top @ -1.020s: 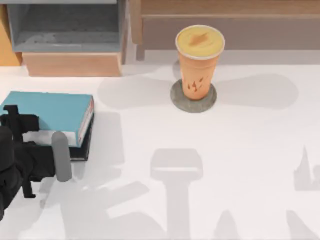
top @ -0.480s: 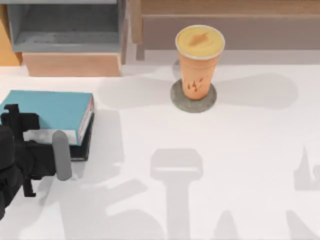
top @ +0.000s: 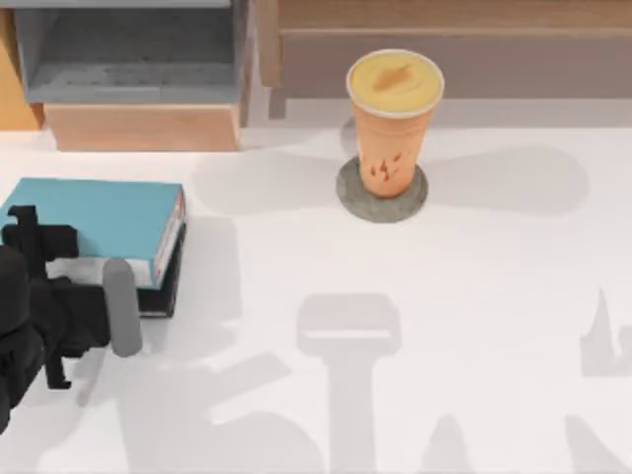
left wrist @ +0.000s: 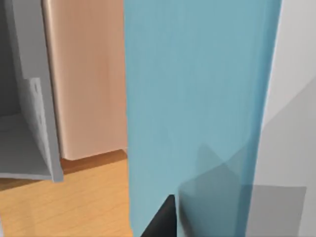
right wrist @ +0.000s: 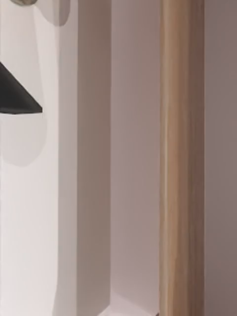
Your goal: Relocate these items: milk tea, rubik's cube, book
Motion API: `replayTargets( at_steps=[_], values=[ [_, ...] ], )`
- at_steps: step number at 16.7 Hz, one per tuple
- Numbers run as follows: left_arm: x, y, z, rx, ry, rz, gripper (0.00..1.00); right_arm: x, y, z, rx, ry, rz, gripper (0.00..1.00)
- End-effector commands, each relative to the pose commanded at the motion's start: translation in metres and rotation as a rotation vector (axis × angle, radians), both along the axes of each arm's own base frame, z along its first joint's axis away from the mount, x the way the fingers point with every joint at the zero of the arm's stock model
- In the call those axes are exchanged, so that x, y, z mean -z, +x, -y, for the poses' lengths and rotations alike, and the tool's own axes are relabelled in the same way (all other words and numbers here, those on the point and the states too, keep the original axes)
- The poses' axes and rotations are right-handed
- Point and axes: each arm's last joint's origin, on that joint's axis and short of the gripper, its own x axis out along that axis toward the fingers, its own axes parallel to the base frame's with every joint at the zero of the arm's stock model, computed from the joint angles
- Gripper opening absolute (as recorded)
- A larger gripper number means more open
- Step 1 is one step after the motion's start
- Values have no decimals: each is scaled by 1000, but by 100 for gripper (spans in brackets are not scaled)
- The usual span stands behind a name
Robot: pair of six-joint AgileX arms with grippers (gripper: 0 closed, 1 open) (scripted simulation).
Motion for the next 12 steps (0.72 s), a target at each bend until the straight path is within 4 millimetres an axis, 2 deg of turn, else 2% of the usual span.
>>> replayTargets(
  at_steps=[6, 12],
  values=[
    [0, 0, 0, 0, 0, 0, 98, 0, 0, 0, 0, 0, 0, 100],
    [0, 0, 0, 0, 0, 0, 100, 0, 0, 0, 0, 0, 0, 100]
  ],
)
